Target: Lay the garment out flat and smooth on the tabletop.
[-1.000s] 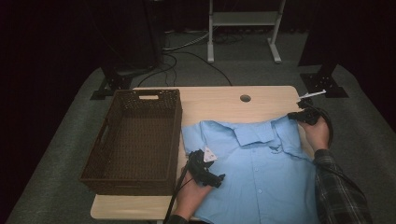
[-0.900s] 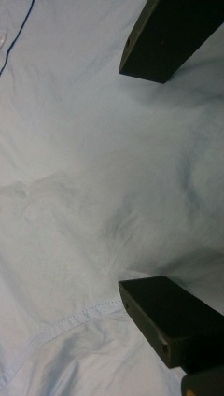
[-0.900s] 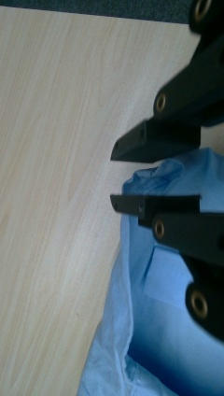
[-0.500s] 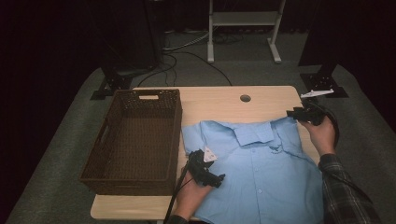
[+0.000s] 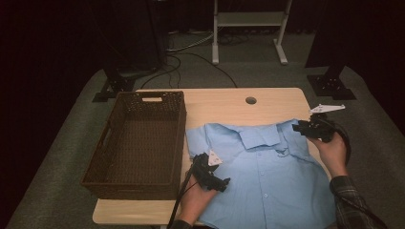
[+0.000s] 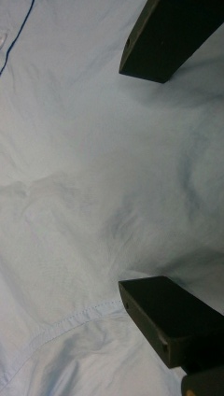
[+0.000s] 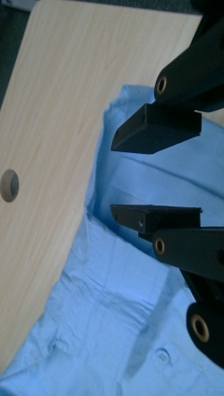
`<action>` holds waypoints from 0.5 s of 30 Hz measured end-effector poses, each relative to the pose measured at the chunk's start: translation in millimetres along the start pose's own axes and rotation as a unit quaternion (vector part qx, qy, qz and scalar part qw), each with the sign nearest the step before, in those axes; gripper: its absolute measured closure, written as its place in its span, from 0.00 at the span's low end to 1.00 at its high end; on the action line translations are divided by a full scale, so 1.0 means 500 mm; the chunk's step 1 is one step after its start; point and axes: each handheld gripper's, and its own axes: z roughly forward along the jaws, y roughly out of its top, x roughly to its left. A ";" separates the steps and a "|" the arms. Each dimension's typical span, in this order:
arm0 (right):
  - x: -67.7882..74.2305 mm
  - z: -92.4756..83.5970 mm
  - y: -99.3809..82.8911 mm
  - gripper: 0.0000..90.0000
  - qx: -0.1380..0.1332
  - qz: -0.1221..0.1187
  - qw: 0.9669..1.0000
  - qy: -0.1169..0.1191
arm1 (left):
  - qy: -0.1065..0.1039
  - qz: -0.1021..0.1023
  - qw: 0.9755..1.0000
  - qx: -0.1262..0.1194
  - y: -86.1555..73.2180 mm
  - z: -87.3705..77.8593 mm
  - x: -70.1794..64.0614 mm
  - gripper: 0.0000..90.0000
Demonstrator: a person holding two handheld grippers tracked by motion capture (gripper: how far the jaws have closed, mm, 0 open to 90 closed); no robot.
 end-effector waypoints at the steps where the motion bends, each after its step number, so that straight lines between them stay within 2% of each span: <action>1: 0.004 0.000 -0.004 0.70 0.002 -0.001 1.000 0.001 | 0.000 0.001 1.000 0.000 0.000 0.000 0.000 0.00; 9: 0.025 0.003 -0.030 0.71 0.012 -0.003 1.000 0.007 | 0.000 0.000 1.000 -0.001 0.000 0.000 0.000 0.00; 15: 0.031 0.014 -0.045 0.72 0.023 0.000 1.000 0.007 | 0.001 -0.001 1.000 0.000 0.000 0.000 -0.001 0.00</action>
